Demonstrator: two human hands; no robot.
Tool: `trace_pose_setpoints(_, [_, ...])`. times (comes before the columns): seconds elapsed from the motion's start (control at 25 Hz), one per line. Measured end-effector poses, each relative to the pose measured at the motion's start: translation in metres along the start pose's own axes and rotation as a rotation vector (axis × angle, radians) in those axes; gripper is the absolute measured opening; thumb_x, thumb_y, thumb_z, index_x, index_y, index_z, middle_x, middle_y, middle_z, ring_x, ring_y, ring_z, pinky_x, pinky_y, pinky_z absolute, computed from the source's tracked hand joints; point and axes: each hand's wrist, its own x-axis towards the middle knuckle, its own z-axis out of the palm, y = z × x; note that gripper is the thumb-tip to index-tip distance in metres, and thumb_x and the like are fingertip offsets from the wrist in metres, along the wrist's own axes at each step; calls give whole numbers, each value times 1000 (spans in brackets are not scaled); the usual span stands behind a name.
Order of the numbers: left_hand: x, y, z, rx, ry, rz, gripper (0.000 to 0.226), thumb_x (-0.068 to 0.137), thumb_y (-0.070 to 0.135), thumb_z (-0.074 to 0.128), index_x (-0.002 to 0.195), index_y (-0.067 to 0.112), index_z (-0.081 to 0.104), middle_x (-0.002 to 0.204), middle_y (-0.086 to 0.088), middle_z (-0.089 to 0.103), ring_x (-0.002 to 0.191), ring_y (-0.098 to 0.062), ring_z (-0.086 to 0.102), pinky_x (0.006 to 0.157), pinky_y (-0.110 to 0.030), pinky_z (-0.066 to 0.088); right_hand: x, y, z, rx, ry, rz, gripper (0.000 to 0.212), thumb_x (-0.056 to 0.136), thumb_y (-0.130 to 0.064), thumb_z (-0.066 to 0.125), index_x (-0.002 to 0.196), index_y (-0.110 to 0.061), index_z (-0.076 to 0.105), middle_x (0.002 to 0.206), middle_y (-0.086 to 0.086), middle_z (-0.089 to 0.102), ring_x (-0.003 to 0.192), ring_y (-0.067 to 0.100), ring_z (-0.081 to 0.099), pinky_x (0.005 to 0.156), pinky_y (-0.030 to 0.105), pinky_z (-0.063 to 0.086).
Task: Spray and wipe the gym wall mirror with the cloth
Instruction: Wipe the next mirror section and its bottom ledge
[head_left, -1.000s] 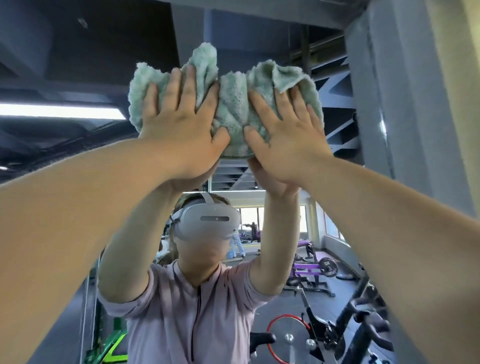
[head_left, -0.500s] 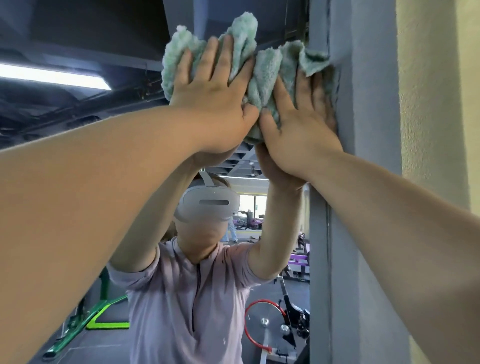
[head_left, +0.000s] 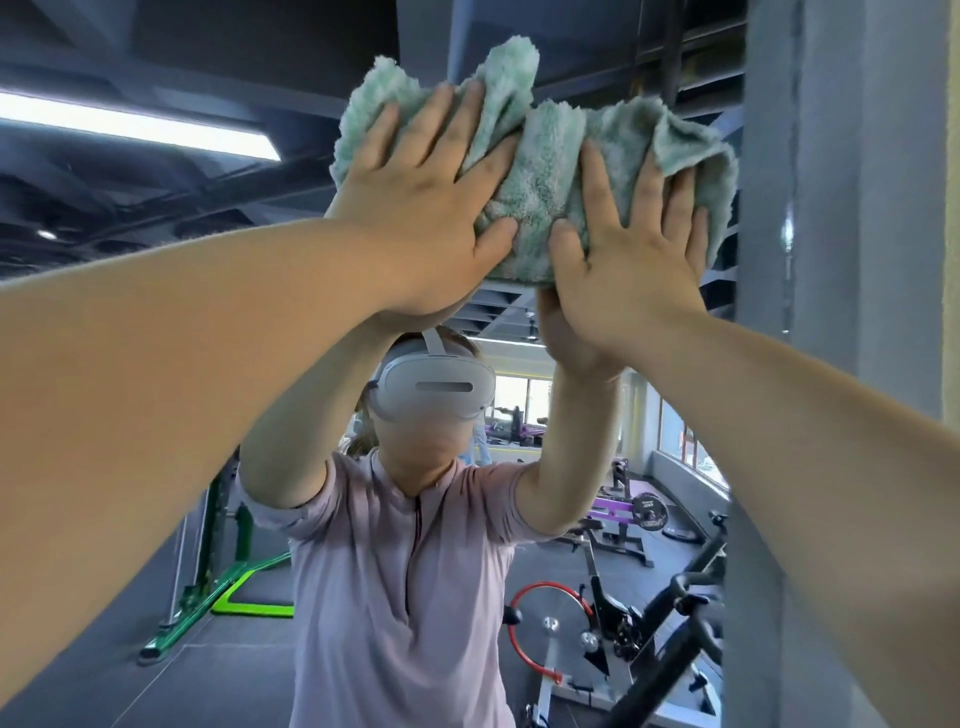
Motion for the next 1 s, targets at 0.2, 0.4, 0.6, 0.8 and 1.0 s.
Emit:
trace_pose_setpoints(0.2, [-36,-88,-10,21,-41,-28,67,95,56,14,153,32,-9,161,-7,-16,148,-23,-15,119,-46,-8,-13,-96,18,-10,31,-111,61,99,-51,16,152,-37,-10,161,9,-16,146,32,-19,117,47,-14])
trace_pose_setpoints(0.4, [-72,-137,-11,16,-62,-79,66,97,51,18,153,30,-9,161,-8,-17,148,-23,-16,119,-45,-10,-20,-161,34,-18,80,-171,60,97,-51,16,153,-36,-2,162,10,-9,146,34,-16,118,48,-12])
trace_pose_setpoints(0.6, [-74,-104,-5,-9,-42,-193,66,98,46,18,154,22,-8,159,-14,-19,147,-29,-18,116,-50,-10,-24,-138,29,-84,73,-228,62,98,-55,15,153,-36,-3,162,8,-10,147,31,-15,119,44,-10])
trace_pose_setpoints(0.8, [-69,-60,1,-17,-23,-194,68,97,47,18,154,18,-5,159,-18,-17,146,-34,-16,115,-54,-8,-30,-85,23,-92,68,-254,62,98,-56,18,152,-39,-6,163,6,-9,148,27,-14,118,40,-11])
trace_pose_setpoints(1.0, [-49,14,9,-2,-31,-122,70,93,49,11,154,19,-8,159,-17,-18,146,-34,-17,114,-53,-11,-37,-2,18,-117,62,-181,63,97,-58,17,152,-41,-9,163,5,-6,148,26,-13,119,40,-8])
